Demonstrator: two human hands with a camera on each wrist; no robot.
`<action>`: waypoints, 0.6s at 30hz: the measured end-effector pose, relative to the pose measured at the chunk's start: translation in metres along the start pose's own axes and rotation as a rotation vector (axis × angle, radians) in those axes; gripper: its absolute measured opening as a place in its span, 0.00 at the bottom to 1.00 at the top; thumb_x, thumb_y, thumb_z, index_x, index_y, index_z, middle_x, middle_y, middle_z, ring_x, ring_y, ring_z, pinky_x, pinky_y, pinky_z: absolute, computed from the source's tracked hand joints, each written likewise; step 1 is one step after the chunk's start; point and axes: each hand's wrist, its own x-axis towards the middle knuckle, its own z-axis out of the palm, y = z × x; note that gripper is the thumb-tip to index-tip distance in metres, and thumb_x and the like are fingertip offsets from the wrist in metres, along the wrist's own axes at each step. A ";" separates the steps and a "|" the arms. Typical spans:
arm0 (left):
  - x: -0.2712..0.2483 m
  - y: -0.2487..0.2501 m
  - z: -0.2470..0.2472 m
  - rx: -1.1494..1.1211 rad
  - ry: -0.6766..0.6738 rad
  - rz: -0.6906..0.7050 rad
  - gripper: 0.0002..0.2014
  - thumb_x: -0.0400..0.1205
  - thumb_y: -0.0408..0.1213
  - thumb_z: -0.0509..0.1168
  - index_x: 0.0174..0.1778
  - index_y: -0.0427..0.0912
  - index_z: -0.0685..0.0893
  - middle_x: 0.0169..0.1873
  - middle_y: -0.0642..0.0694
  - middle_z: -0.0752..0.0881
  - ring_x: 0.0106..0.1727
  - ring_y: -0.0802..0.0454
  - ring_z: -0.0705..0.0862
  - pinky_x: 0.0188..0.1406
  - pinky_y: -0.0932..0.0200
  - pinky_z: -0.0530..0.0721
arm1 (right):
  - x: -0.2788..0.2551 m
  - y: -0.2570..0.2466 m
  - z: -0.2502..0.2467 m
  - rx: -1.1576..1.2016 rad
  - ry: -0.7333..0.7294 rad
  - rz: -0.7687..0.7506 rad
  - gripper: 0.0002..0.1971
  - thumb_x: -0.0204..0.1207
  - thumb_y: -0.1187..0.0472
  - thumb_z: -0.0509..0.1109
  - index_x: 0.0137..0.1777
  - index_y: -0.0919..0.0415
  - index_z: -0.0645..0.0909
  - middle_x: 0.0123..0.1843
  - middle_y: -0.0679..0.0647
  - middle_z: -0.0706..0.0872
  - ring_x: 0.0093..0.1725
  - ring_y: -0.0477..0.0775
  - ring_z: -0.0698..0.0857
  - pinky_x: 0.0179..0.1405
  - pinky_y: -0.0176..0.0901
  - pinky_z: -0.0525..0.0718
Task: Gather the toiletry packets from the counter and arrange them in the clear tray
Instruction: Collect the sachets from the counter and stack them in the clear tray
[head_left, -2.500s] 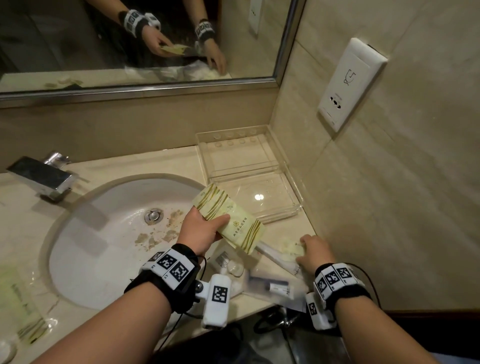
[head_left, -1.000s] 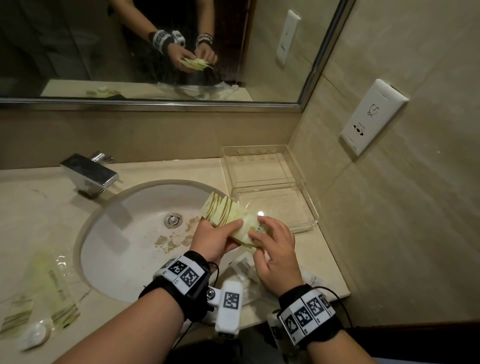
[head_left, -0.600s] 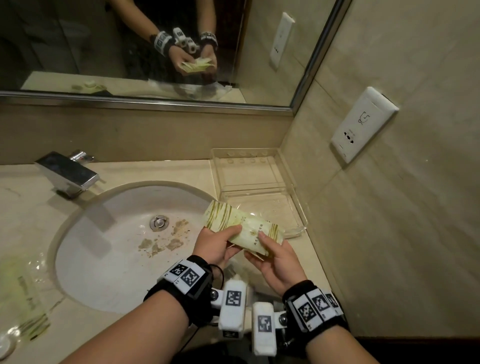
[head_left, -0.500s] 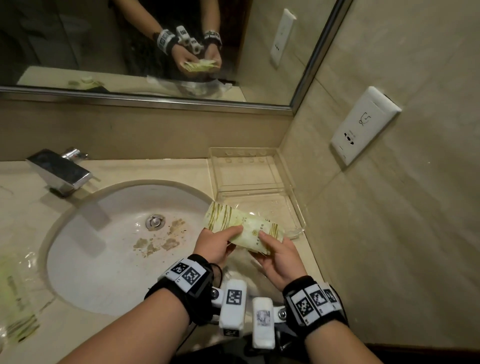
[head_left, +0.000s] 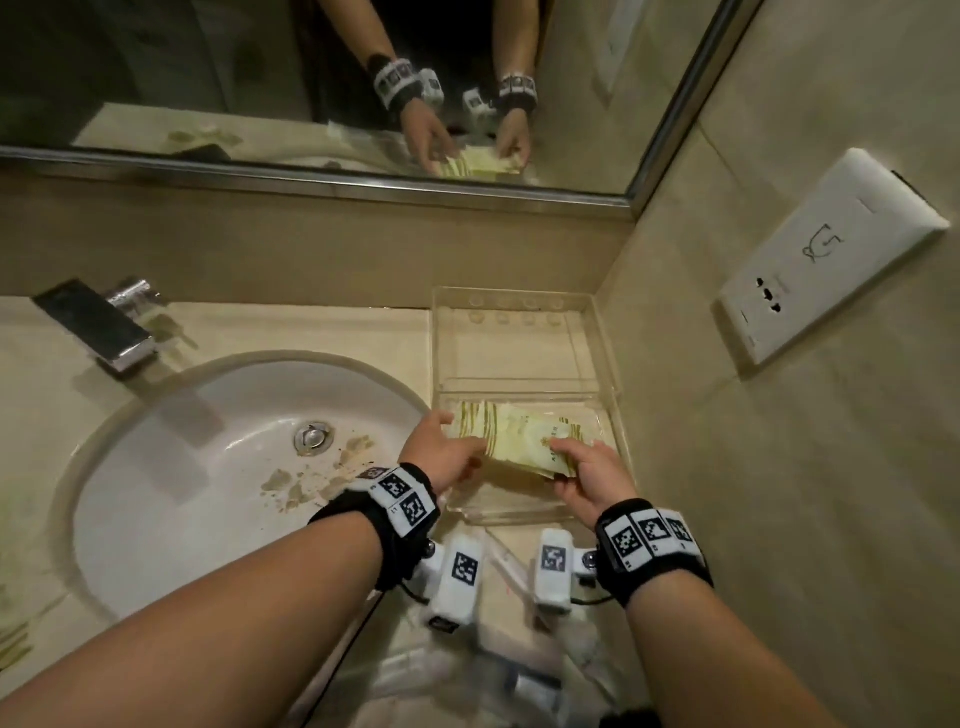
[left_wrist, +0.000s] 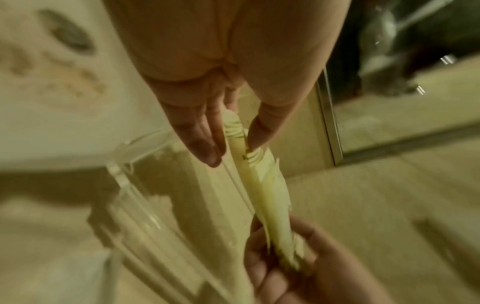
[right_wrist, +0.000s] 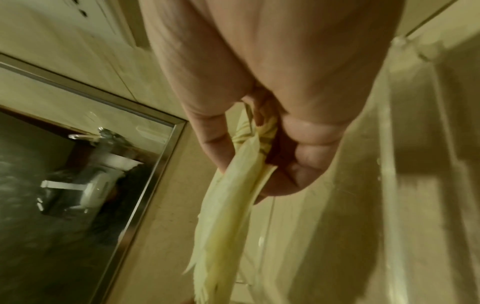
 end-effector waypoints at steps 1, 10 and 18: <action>0.002 0.002 0.002 0.197 0.020 0.059 0.32 0.77 0.36 0.71 0.76 0.41 0.65 0.52 0.37 0.88 0.40 0.46 0.88 0.48 0.51 0.88 | 0.008 -0.002 0.000 -0.048 0.007 0.007 0.19 0.73 0.73 0.71 0.64 0.74 0.75 0.57 0.70 0.86 0.43 0.60 0.88 0.19 0.34 0.82; 0.002 0.007 0.021 1.218 -0.028 0.258 0.18 0.79 0.40 0.61 0.65 0.40 0.76 0.67 0.36 0.73 0.66 0.37 0.73 0.64 0.44 0.77 | 0.059 -0.010 0.012 -0.341 0.052 0.021 0.15 0.70 0.74 0.74 0.56 0.71 0.79 0.50 0.67 0.88 0.43 0.63 0.90 0.34 0.50 0.90; 0.001 -0.001 0.033 1.625 -0.003 0.356 0.21 0.76 0.36 0.63 0.68 0.45 0.77 0.76 0.32 0.63 0.77 0.33 0.58 0.72 0.38 0.61 | 0.064 -0.004 0.021 -0.814 0.193 -0.194 0.38 0.62 0.55 0.82 0.72 0.65 0.73 0.68 0.61 0.82 0.64 0.63 0.83 0.65 0.54 0.81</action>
